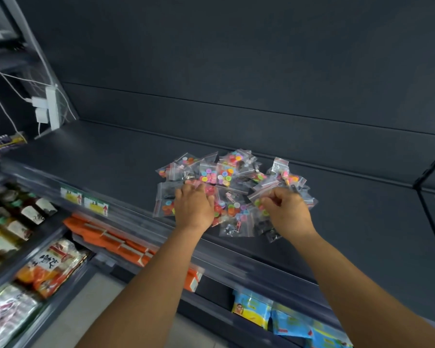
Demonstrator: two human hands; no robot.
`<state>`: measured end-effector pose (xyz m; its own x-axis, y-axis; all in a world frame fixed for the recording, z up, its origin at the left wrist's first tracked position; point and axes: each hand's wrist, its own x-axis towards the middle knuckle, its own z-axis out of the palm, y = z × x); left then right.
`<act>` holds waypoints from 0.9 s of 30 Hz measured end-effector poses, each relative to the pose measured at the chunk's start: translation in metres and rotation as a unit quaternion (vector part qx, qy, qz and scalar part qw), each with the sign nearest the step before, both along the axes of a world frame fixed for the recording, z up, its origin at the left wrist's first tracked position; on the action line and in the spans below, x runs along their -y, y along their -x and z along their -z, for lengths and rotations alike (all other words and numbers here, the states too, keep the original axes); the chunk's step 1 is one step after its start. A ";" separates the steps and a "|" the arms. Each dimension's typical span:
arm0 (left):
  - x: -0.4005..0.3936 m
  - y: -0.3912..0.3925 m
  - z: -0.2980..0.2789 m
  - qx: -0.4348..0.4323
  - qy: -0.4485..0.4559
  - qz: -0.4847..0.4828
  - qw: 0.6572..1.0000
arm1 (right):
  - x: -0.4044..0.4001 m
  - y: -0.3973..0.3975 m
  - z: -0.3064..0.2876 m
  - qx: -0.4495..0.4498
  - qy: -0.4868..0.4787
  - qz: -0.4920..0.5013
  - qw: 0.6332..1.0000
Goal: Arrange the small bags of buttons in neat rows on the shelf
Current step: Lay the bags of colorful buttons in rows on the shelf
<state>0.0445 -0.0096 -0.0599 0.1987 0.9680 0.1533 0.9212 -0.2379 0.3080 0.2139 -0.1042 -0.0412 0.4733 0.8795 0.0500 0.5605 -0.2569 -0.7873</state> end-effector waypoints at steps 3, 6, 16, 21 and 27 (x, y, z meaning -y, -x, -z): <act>-0.003 0.001 -0.001 0.073 0.014 0.012 0.997 | -0.006 0.007 0.001 0.004 0.002 -0.007 1.000; -0.006 0.000 -0.001 0.067 0.023 -0.022 0.997 | -0.010 0.013 0.001 -0.001 0.001 -0.010 1.000; -0.010 0.008 -0.012 0.155 -0.087 0.013 0.984 | -0.007 0.021 -0.002 -0.042 -0.005 0.009 0.999; 0.001 0.003 -0.034 0.305 -0.081 0.161 0.935 | -0.003 0.023 -0.015 -0.115 -0.071 0.037 0.990; 0.029 -0.034 -0.042 0.355 -0.040 0.248 0.900 | 0.015 0.019 -0.034 -0.384 -0.105 0.008 0.917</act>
<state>0.0788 -0.0382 -0.0183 0.4282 0.7675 0.4771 0.2721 -0.6129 0.7418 0.1949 -0.1187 -0.0071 0.4520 0.8815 -0.1366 -0.1823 -0.0586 -0.9815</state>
